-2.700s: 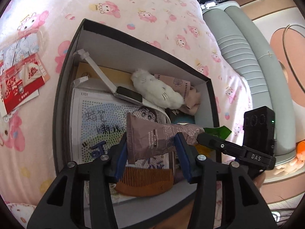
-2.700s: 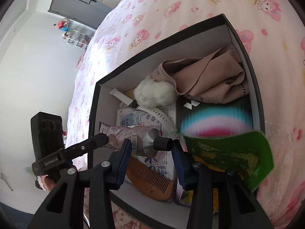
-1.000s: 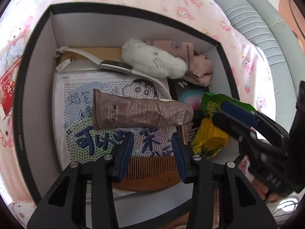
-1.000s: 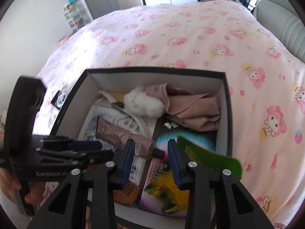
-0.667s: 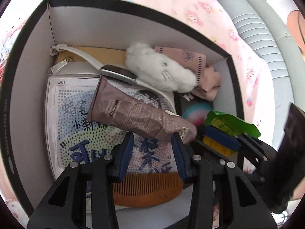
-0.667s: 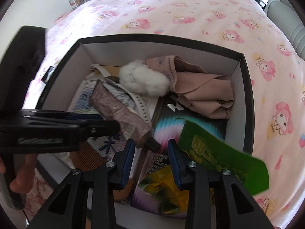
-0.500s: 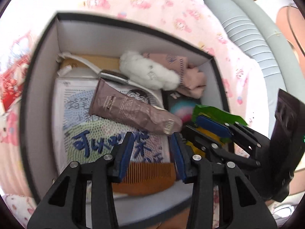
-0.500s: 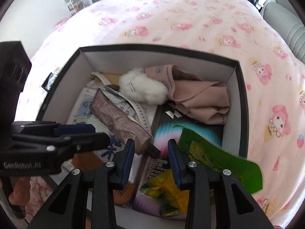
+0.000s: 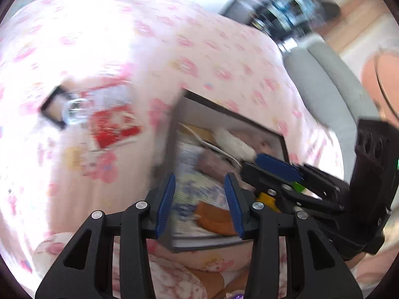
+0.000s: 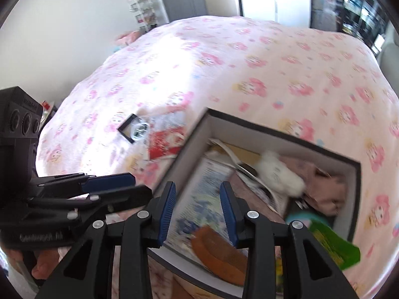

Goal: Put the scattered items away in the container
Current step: 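Grasp the clear phone case by its blue lens ring with the left gripper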

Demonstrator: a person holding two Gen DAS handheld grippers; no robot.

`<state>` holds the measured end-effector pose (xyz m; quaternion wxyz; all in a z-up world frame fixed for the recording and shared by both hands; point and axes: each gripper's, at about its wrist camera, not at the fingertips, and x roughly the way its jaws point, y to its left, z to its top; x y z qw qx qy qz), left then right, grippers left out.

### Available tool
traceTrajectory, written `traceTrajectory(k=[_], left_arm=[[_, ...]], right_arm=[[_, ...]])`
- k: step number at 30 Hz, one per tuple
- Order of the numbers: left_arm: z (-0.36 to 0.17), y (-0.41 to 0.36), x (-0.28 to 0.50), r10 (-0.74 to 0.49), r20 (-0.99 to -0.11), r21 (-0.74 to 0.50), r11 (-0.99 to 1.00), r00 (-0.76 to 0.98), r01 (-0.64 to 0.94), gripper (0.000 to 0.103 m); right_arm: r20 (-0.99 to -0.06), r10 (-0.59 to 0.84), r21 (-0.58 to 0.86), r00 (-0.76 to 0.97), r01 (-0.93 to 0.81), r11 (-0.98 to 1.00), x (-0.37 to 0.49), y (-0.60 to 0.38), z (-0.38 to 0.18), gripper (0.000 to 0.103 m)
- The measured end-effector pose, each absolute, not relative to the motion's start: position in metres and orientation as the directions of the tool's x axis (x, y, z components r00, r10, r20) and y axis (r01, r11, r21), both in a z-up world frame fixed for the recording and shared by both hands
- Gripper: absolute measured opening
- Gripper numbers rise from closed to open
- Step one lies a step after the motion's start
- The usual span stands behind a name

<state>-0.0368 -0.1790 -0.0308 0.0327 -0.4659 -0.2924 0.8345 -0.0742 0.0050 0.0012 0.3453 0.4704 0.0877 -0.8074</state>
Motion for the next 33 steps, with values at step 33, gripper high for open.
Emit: traceTrajectory(k=[33], left_arm=[[-0.169,-0.361,-0.096,0.172,-0.787,-0.581,-0.528,-0.592,0.619,0.042]], right_arm=[[-0.964,-0.262,0.253,0.05,0.487,-0.836,-0.24,-0.21,-0.154,0.051]])
